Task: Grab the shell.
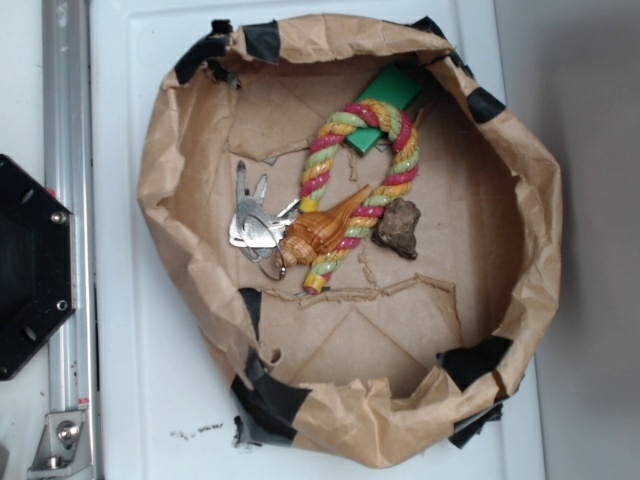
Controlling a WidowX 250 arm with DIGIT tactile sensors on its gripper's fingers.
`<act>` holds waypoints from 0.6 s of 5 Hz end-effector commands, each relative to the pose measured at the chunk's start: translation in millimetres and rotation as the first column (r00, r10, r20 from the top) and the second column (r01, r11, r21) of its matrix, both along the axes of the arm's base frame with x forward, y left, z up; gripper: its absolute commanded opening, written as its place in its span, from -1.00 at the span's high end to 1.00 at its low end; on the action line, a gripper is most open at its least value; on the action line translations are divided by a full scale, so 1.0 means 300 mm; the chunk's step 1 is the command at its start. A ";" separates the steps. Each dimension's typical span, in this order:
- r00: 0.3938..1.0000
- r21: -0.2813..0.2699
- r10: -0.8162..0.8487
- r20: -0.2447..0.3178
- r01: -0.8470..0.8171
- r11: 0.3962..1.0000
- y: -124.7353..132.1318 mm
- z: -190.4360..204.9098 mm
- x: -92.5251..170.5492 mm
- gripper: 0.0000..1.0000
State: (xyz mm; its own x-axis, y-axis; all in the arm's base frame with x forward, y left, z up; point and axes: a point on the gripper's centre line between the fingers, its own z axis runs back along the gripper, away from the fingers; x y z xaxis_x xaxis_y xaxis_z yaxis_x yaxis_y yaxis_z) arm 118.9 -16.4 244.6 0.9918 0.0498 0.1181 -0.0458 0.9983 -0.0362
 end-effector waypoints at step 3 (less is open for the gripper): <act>0.995 0.132 0.012 0.099 -0.025 0.991 0.128 -0.160 0.252 -1.00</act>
